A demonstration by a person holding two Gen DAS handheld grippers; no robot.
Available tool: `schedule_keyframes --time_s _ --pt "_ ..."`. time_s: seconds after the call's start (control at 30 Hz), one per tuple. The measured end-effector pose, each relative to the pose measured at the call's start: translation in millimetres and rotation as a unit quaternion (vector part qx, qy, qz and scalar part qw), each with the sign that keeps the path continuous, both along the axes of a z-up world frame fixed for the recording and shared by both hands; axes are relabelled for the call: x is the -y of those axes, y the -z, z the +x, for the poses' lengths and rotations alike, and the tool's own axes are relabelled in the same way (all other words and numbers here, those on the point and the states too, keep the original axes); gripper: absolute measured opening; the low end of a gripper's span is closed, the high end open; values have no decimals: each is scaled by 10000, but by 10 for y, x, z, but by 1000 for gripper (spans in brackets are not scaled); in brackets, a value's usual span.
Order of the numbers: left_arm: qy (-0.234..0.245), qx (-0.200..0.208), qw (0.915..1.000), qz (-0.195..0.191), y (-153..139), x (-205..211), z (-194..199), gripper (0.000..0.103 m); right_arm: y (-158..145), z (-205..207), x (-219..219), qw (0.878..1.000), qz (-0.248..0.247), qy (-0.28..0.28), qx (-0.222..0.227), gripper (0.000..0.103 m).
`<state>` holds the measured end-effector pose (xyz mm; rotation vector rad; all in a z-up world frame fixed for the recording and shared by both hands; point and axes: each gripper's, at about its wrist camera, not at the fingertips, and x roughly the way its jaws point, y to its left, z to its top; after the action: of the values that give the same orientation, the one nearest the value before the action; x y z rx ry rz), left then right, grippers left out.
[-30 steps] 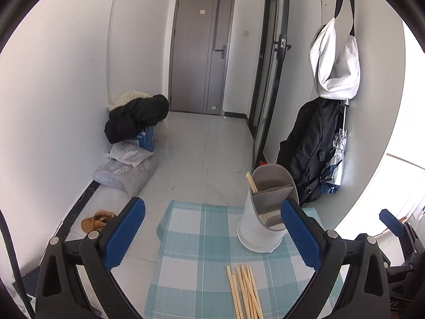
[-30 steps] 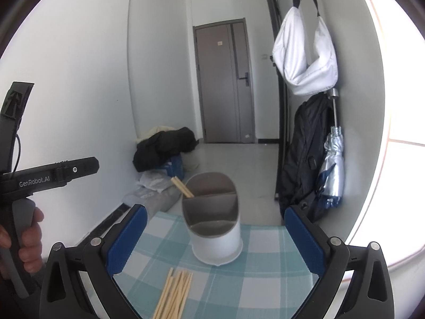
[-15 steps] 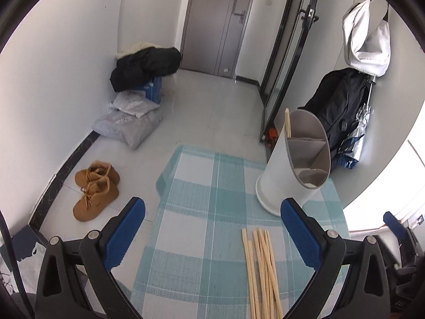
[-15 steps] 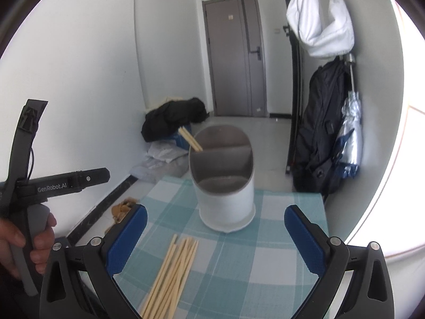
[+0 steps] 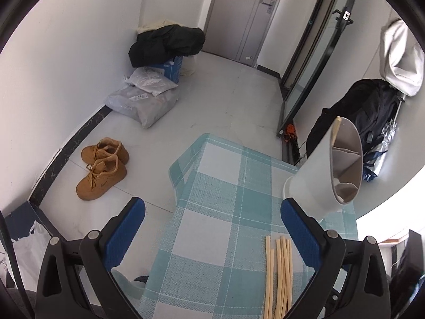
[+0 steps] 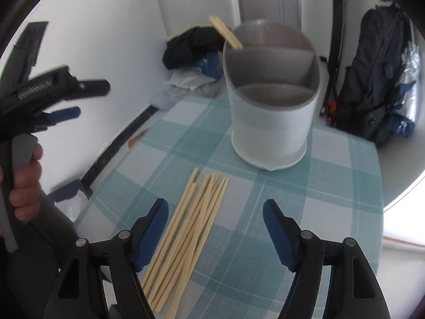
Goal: Organize utensils
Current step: 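Lower the right tool to the pile and close on a chopstick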
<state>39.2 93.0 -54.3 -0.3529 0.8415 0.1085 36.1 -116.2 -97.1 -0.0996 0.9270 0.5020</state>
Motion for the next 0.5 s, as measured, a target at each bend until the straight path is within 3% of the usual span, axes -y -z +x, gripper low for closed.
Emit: schedule_keyframes --time_s 0.13,0.27,0.5 --pt "-102 -137 9998 -73 45 -67 40 100 182 186 -164 9992 -169 -175 -304 61" --pt "-141 -250 9994 -200 79 -126 74 100 336 327 -299 9976 -294 -264 -574 42" --pt "-192 -381 9986 -321 116 -200 105 100 445 399 -487 9956 -586 -336 -644 31"
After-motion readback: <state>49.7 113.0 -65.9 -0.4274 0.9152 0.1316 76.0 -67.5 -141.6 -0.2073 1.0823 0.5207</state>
